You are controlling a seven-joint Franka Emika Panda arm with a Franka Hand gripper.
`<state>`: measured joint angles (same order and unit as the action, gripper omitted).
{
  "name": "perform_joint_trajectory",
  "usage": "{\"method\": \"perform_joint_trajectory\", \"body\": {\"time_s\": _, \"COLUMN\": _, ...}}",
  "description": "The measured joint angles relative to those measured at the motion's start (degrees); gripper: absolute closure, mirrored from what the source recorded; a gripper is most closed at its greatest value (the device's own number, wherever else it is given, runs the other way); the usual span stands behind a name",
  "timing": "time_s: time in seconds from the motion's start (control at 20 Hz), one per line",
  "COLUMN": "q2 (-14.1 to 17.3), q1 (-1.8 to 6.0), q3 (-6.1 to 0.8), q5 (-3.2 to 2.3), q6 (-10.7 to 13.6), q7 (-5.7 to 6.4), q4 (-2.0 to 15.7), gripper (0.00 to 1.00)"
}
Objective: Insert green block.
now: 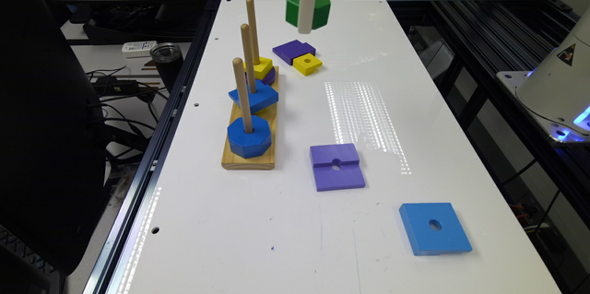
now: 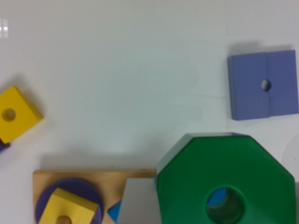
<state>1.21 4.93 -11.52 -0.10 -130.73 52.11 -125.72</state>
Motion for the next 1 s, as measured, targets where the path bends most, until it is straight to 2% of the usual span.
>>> {"method": "perform_joint_trajectory", "body": {"time_s": 0.4, "q2": 4.7, "q1": -0.17, "q3": -2.5, "q5": -0.68, "q6": 0.1, "q7": 2.98, "q4": 5.31, "gripper": 1.0}}
{"method": "perform_joint_trajectory", "body": {"time_s": 0.55, "q2": 6.3, "q1": -0.22, "q3": -3.27, "q5": -1.17, "q6": 0.2, "q7": 4.02, "q4": 7.06, "gripper": 1.0}}
{"method": "perform_joint_trajectory", "body": {"time_s": 0.8, "q2": 8.4, "q1": -0.51, "q3": -4.09, "q5": -1.8, "q6": 0.3, "q7": 5.32, "q4": 9.53, "gripper": 1.0}}
{"method": "perform_joint_trajectory", "body": {"time_s": 1.0, "q2": 9.5, "q1": -0.64, "q3": -4.51, "q5": -2.21, "q6": 0.5, "q7": 6.01, "q4": 10.83, "gripper": 1.0}}
